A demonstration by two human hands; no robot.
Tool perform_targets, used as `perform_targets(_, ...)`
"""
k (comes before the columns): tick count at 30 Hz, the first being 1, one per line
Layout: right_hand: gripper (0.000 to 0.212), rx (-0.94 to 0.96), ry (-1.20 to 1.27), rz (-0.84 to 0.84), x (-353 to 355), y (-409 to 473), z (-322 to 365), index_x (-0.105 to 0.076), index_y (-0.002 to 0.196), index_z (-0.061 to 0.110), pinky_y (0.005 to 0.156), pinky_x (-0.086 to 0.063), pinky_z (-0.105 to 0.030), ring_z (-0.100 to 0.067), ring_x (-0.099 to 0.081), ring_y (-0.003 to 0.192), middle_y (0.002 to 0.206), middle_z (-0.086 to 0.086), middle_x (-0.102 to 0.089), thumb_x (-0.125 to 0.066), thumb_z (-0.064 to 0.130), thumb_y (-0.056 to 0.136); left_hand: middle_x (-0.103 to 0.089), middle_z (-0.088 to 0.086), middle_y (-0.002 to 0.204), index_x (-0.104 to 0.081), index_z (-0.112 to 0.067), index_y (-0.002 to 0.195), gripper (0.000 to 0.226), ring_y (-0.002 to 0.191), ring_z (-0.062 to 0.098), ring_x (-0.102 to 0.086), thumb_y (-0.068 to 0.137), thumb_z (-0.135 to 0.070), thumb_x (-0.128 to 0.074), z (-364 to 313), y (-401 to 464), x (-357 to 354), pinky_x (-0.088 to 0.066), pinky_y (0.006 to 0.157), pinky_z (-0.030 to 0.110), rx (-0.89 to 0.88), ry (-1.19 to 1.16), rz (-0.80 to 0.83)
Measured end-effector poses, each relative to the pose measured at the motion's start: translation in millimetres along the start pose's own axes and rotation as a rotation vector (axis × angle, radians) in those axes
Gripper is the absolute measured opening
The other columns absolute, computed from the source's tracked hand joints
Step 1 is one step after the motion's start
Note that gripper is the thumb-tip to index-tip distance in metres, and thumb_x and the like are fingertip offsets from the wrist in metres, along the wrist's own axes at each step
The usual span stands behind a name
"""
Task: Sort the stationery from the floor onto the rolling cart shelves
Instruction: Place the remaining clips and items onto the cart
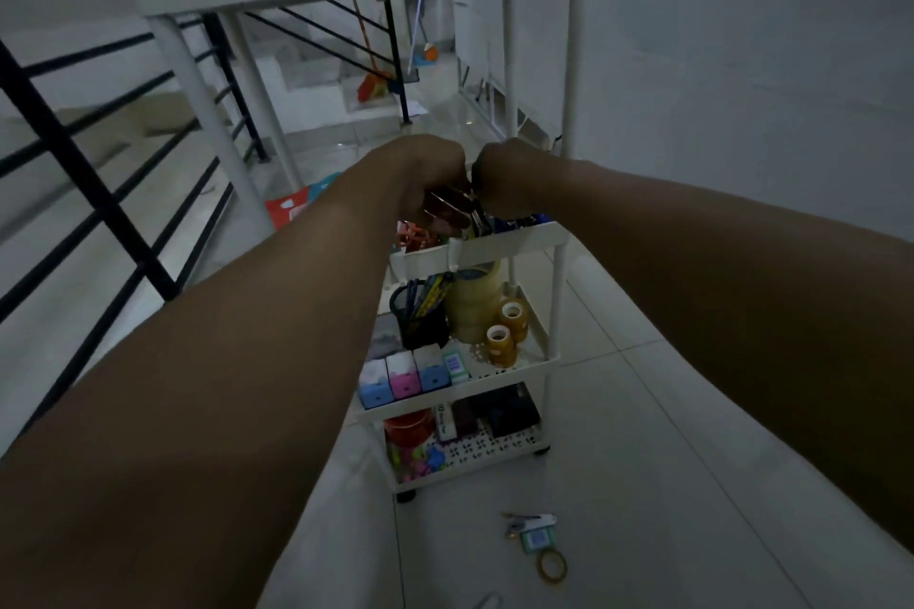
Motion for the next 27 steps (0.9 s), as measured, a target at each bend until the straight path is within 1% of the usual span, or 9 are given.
perform_targets(2, 0.032, 0.015, -0.015, -0.097, 5, -8, 2, -0.037, 0.059, 0.009, 0.050, -0.029, -0.024, -0.016, -0.040, 0.055, 0.061, -0.004, -0.038, -0.052, 0.009, 0.087, -0.063, 0.016, 0.102, -0.054, 0.002, 0.111, 0.021, 0.084, 0.026, -0.065, 0.097, -0.007, -0.041, 0, -7, 6, -0.057, 0.081, 0.040, -0.082, -0.081, -0.088)
perform_targets(4, 0.032, 0.042, 0.012, -0.194, 11, -20, 7, -0.035, 0.057, 0.010, 0.055, -0.029, -0.022, -0.017, -0.039, 0.058, 0.061, -0.003, -0.036, -0.052, 0.007, 0.084, -0.063, 0.016, 0.090, -0.054, 0.003, 0.108, 0.018, 0.061, 0.019, -0.062, 0.095, -0.008, -0.046, -1, -17, 14, -0.058, 0.062, 0.030, -0.221, -0.174, -0.229)
perform_targets(6, 0.017, 0.051, 0.067, -0.289, 12, -36, 11, -0.047, 0.067, 0.008, 0.060, -0.034, -0.024, -0.019, -0.043, 0.065, 0.067, -0.003, -0.042, -0.050, 0.008, 0.083, -0.064, 0.012, 0.080, -0.059, 0.001, 0.104, 0.019, 0.048, 0.013, -0.059, 0.093, -0.012, -0.051, 1, -36, 14, -0.046, 0.044, 0.019, -0.376, -0.227, -0.274)
perform_targets(8, 0.012, 0.070, 0.112, -0.387, 8, -57, 15, -0.062, 0.086, 0.012, 0.063, -0.035, -0.027, -0.019, -0.044, 0.068, 0.073, -0.001, -0.047, -0.050, 0.010, 0.084, -0.066, 0.011, 0.079, -0.064, -0.001, 0.101, 0.020, 0.053, 0.014, -0.061, 0.092, -0.014, -0.053, 10, -50, 5, -0.045, 0.047, 0.022, -0.494, -0.214, -0.215)
perform_targets(11, 0.019, 0.072, 0.156, -0.393, -19, -90, 15, -0.066, 0.086, 0.013, 0.060, -0.032, -0.027, -0.020, -0.049, 0.068, 0.073, -0.004, -0.052, -0.048, 0.018, 0.087, -0.067, 0.011, 0.081, -0.062, -0.004, 0.099, 0.014, 0.059, 0.016, -0.065, 0.094, -0.012, -0.052, 42, -58, -22, -0.050, 0.050, 0.024, -0.515, -0.147, -0.071)
perform_targets(16, 0.025, 0.030, 0.248, -0.291, -95, -129, 1, -0.069, 0.086, 0.008, 0.061, -0.035, -0.025, -0.026, -0.061, 0.076, 0.088, -0.014, -0.068, -0.053, 0.027, 0.086, -0.069, 0.014, 0.083, -0.061, 0.002, 0.102, 0.015, 0.066, 0.020, -0.070, 0.094, -0.006, -0.052, 110, -49, -71, -0.058, 0.059, 0.029, -0.390, -0.098, 0.118)
perform_targets(22, 0.017, -0.110, 0.265, 0.046, -232, -172, -1, -0.067, 0.092, 0.005, 0.062, -0.040, -0.028, -0.022, -0.053, 0.069, 0.076, -0.010, -0.058, -0.059, 0.014, 0.081, -0.068, 0.016, 0.090, -0.064, -0.006, 0.096, 0.013, 0.072, 0.021, -0.070, 0.091, 0.000, -0.054, 237, -21, -156, -0.059, 0.057, 0.031, -0.071, 0.047, 0.267)
perform_targets(24, 0.020, -0.139, 0.243, 0.208, -289, -194, 4, -0.064, 0.100, 0.003, 0.065, -0.040, -0.028, -0.028, -0.059, 0.080, 0.087, -0.016, -0.062, -0.056, 0.010, 0.083, -0.066, 0.017, 0.100, -0.063, -0.005, 0.102, 0.014, 0.081, 0.026, -0.067, 0.093, -0.001, -0.053, 297, -15, -190, -0.060, 0.062, 0.037, 0.070, 0.123, 0.280)
perform_targets(27, 0.023, -0.176, 0.257, 0.428, -378, -241, 17, -0.061, 0.105, 0.001, 0.077, -0.041, -0.028, -0.032, -0.058, 0.105, 0.111, -0.019, -0.060, -0.056, 0.009, 0.084, -0.065, 0.017, 0.112, -0.064, -0.005, 0.113, 0.024, 0.097, 0.030, -0.065, 0.091, -0.005, -0.055, 387, -14, -234, -0.057, 0.081, 0.038, 0.173, 0.418, 0.266)
Point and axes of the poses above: each hand's wrist, its own y-axis towards the middle knuckle, its own x-axis out of the back of the hand, z = x × y, the point moved 6 cm from there along y, towards the middle knuckle
